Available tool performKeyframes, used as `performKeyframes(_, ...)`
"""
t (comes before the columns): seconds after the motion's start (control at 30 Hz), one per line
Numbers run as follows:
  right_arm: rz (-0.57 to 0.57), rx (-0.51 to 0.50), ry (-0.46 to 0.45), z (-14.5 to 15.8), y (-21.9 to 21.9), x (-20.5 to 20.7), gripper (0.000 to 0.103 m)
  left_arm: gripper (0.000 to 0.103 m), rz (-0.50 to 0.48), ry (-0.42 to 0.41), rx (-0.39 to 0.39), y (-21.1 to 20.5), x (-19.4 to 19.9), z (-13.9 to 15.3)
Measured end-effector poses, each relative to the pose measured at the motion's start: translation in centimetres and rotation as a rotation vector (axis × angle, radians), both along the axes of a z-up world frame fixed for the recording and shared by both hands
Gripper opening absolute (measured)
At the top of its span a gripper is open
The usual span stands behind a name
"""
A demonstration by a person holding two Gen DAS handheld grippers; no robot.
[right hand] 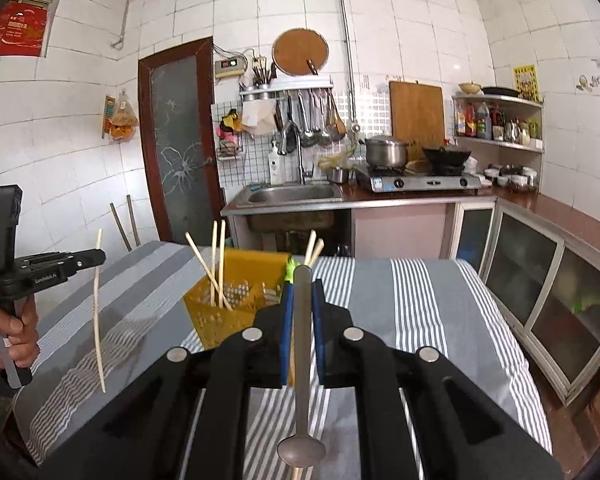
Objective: Organize utensils
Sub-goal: 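Raise the held chopstick and knife up above the yellow holder's opening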
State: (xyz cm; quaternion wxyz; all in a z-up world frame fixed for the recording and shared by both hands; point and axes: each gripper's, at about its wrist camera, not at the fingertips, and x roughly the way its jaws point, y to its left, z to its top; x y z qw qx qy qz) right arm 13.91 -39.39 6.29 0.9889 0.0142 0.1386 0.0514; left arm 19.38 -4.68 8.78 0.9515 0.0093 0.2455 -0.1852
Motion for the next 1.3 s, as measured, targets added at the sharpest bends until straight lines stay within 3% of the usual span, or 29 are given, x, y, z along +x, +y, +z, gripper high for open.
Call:
performKeyframes(0.33,0.035,0.022,-0.083,3.9,1.3,2.7,0.009,0.004,-0.023,-0.11,-0.003,-2.4,1.8,4.2)
performKeyframes(0.57,0.057,0.043,-0.17,6.4,2.5,4.7,0.009,0.004,-0.057,-0.202,-0.064,-5.2,3.2,7.0)
performKeyframes(1.07,0.072,0.047,-0.231,5.7,4.0,10.1,0.009,0.004,-0.017,-0.286,-0.152,-7.5,7.3,7.6)
performKeyframes(1.3,0.109,0.07,-0.222,4.0,4.2,12.1,0.009,0.004,0.009,-0.258,-0.152,-8.2,10.5,5.7)
